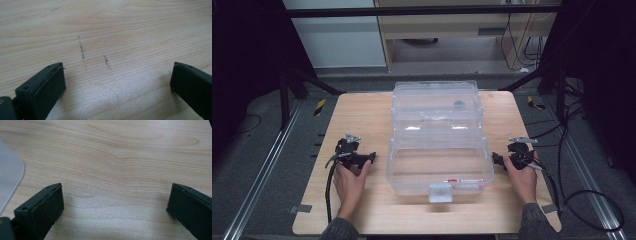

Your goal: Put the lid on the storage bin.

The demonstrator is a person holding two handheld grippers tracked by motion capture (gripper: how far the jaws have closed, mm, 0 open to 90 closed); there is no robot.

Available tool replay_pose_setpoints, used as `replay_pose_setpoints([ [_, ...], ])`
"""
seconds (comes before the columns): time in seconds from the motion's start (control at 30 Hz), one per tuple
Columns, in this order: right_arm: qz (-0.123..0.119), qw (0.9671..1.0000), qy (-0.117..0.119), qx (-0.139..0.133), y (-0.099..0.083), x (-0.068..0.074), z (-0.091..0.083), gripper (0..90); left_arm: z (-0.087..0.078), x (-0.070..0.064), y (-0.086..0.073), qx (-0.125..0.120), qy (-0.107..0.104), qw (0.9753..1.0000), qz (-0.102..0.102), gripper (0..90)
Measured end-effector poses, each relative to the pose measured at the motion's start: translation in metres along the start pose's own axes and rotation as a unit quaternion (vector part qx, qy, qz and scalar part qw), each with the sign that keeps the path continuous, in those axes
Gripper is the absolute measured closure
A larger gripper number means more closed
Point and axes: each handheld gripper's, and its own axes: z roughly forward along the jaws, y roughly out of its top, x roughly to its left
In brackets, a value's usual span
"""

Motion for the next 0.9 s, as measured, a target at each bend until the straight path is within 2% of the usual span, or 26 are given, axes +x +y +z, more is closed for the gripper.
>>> replay_pose_setpoints([
  [0.13, 0.001, 1.0000, -0.001, 0.000, 0.000, 0.000, 0.000, 0.6, 0.000, 0.000, 0.001, 0.001, 0.006, 1.0000, -0.005, 0.0],
  [0.53, 0.007, 0.9999, -0.008, -0.001, 0.002, -0.002, 0.002, 1.2, -0.001, -0.001, -0.001, 0.000, 0.004, 1.0000, -0.003, 0.0],
  [0.57, 0.005, 1.0000, -0.004, -0.001, 0.002, -0.003, 0.001, 1.8, -0.003, -0.003, -0.003, -0.002, -0.002, 1.0000, 0.006, 0.0],
  [0.63, 0.004, 1.0000, -0.003, -0.004, 0.001, -0.004, 0.000, 3.3, -0.008, -0.003, -0.005, 0.003, -0.011, 0.9999, 0.012, 1.8],
  [0.7, 0.007, 0.9999, -0.004, -0.009, -0.001, -0.006, -0.002, 8.2, -0.015, -0.005, -0.006, 0.004, -0.018, 0.9995, 0.027, 9.0],
  [0.77, 0.009, 0.9998, -0.009, -0.017, -0.003, -0.008, -0.005, 12.8, -0.021, -0.009, -0.007, 0.002, -0.012, 0.9991, 0.040, 7.4],
  [0.8, 0.016, 0.9996, -0.011, -0.020, -0.004, -0.008, -0.007, 12.7, -0.025, -0.012, -0.008, -0.003, -0.001, 0.9988, 0.049, 6.6],
  [0.83, 0.006, 0.9996, -0.015, -0.025, -0.006, -0.009, -0.009, 12.7, -0.028, -0.014, -0.008, -0.008, 0.006, 0.9986, 0.052, 5.4],
  [0.9, -0.001, 0.9992, -0.028, -0.028, -0.007, -0.008, -0.017, 12.2, -0.036, -0.016, -0.006, -0.024, 0.000, 0.9985, 0.050, 5.2],
])
